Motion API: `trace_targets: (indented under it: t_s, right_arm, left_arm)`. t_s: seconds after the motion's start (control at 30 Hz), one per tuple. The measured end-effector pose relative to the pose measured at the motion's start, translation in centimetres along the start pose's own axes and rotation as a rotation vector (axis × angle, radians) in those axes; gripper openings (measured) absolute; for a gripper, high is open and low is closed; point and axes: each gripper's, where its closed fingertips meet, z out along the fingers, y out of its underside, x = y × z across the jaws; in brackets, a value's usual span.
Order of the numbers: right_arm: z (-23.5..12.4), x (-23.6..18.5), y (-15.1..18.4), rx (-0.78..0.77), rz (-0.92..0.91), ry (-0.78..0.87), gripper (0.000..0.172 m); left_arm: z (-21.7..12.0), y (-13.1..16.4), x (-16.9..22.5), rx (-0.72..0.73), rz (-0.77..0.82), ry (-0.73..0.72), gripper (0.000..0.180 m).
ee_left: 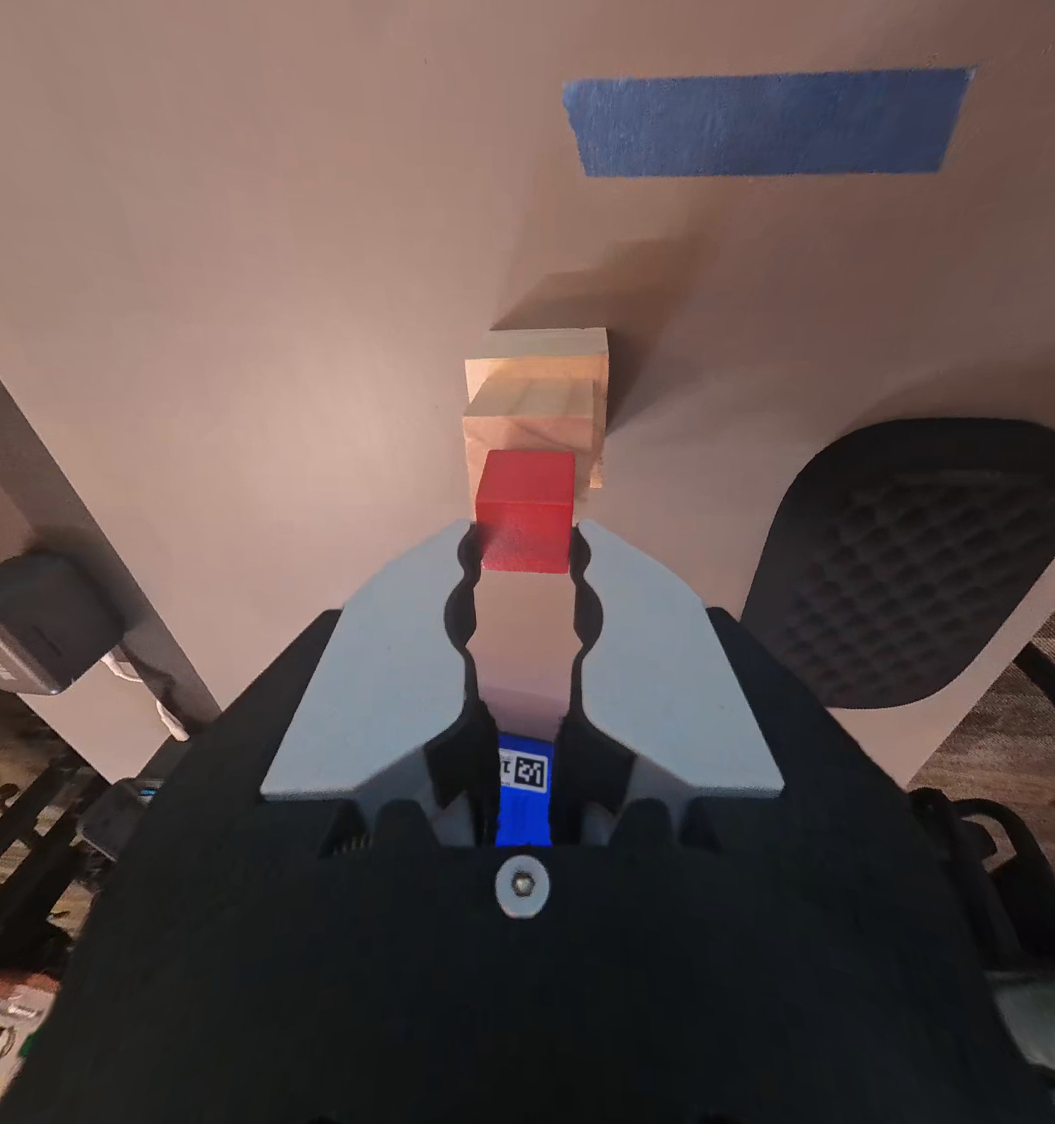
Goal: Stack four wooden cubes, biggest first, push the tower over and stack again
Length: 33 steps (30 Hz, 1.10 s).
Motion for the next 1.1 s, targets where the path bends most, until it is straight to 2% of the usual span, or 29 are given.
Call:
trace_targets:
  t_s: [0.53,0.8,1.1]
  right_arm:
    - [-0.1,-0.1,-0.1,-0.003,-0.018,0.001,0.114]
    - [-0.1,-0.1,-0.1,-0.009,-0.021,-0.001,0.114]
    - [-0.1,0.0,0.0,-0.011,-0.021,-0.002,0.113]
  left_arm:
    - [0.3,-0.1,-0.1,-0.072,0.010,-0.001,0.028]
    - [0.2,-0.5,0.0,-0.044,-0.010,0.011,0.034]
    - [0.1,-0.9,0.1,-0.007,-0.023,0.021,0.028]
